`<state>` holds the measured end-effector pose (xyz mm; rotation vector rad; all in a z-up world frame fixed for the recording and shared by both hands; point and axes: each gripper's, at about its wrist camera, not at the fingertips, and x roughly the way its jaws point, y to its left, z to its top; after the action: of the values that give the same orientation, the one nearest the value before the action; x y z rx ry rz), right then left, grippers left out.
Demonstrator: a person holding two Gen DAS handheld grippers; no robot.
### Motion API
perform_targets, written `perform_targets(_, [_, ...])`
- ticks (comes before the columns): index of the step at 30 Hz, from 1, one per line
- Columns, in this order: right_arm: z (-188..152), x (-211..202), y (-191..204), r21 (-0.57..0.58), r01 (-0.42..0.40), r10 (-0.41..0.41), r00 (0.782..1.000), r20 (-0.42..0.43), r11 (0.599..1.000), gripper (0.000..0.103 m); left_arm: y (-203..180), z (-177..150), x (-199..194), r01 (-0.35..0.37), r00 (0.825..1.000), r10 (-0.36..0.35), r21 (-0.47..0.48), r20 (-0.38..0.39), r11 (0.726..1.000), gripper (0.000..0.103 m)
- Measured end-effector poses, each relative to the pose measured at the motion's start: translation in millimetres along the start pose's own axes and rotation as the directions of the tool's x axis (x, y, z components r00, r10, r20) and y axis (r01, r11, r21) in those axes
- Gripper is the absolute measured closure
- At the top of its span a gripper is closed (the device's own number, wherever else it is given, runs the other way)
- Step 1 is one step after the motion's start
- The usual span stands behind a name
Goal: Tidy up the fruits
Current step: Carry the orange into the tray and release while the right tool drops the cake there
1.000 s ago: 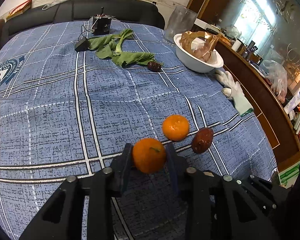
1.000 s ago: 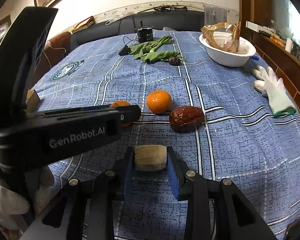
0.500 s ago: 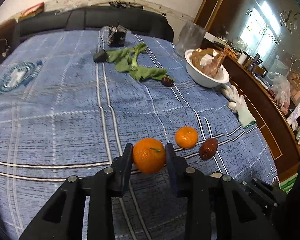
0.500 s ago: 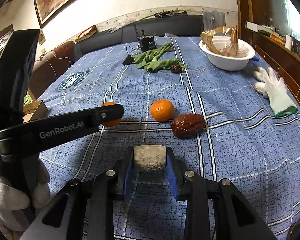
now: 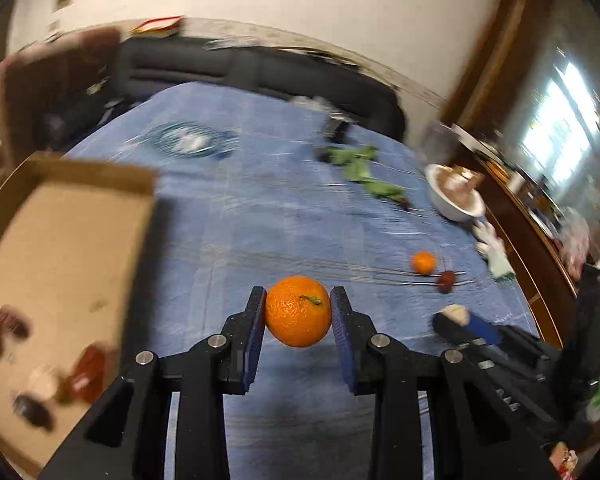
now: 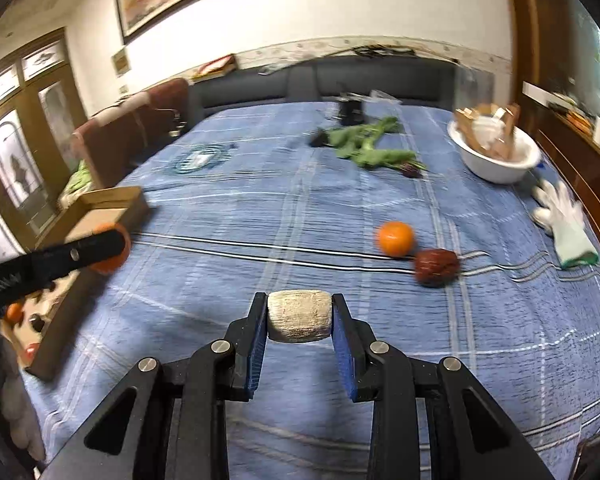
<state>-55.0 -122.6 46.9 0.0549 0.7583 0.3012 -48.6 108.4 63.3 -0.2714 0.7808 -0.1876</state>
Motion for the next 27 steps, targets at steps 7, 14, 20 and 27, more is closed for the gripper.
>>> perform_targets(7, [18,2,67,-0.079,-0.134,0.131,0.991,-0.035,0.988,0.07,69,-4,-39,-0.126,0.991,0.13,-0.09,0.039,0.988,0.072])
perform_targets(14, [38,23,138,-0.149,-0.258,0.247,0.965,-0.088,0.954,0.069,132,14,-58,-0.251,0.967,0.254,-0.117,0.014,0.961,0.072])
perform_targets(20, [48,57,200,-0.202,-0.328,0.299,0.941,-0.158,0.923,0.069,176,35,-44,-0.312,0.95,0.307,-0.129,-0.057,0.941,0.072])
perform_targets(27, [46,103,246,-0.259,-0.335,0.277,0.931,-0.238,0.906,0.069,205,49,-17,-0.349,0.932,0.331,-0.12,-0.147,0.929,0.072])
